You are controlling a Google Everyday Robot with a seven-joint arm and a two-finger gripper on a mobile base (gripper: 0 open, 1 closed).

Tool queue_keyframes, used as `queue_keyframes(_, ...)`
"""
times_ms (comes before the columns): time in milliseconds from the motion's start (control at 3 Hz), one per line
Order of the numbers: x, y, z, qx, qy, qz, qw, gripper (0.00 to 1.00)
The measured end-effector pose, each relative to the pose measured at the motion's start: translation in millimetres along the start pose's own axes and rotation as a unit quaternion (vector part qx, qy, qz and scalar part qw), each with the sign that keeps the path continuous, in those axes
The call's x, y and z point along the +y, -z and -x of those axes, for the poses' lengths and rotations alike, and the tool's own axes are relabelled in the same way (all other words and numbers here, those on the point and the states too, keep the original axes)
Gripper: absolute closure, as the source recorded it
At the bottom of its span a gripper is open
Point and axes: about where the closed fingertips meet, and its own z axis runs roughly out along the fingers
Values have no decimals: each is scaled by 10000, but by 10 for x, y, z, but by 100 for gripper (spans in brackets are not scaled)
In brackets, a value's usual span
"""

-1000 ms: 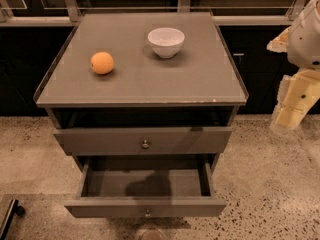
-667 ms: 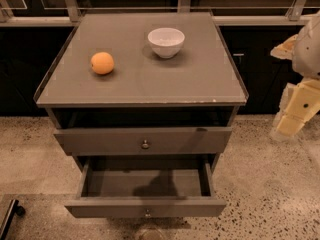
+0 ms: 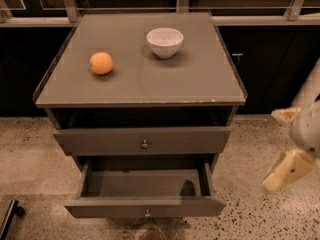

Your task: Close middle drawer

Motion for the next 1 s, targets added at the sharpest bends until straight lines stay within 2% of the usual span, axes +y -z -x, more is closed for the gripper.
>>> queue_keyframes(333, 297, -648, -461, -298, -731, 281, 9965, 0)
queue_keyframes(667, 436, -800, -601, -220, -855, 394, 9953, 0)
queue_keyframes(1000, 432, -794, -594, -223, -849, 390, 9954, 0)
